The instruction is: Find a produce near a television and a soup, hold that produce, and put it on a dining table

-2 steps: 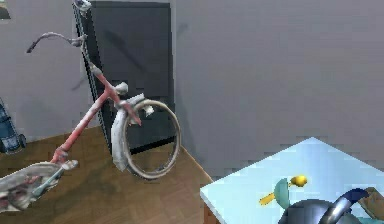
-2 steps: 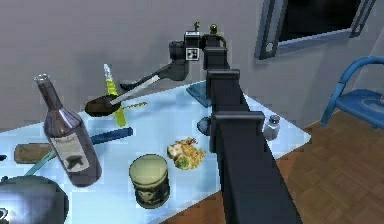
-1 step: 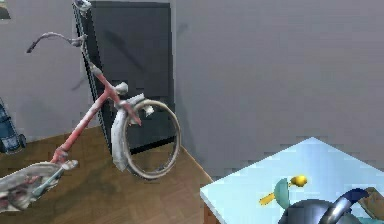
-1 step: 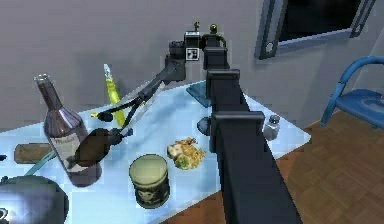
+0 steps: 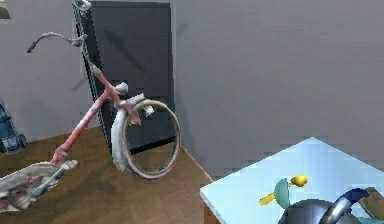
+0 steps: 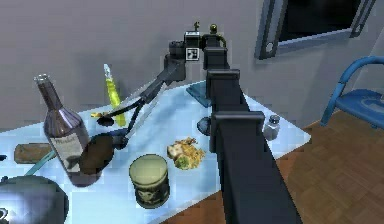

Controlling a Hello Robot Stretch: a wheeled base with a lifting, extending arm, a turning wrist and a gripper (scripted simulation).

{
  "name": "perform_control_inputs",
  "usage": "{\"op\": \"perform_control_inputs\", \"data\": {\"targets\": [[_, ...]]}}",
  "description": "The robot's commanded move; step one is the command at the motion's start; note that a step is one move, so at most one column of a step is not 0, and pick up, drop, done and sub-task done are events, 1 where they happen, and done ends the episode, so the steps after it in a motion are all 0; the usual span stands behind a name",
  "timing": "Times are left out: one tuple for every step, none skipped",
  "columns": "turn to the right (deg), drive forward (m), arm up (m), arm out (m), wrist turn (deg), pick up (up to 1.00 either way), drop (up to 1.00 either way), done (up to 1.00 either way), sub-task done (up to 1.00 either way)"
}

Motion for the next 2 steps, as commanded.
{"op": "perform_control_inputs", "data": {"targets": [[0.0, 0.00, 0.00, -0.40, 0.0, 0.00, 0.00, 0.00, 0.00], [-45.0, 0.00, 0.00, 0.00, 0.0, 0.00, 0.00, 0.00, 0.00]]}}
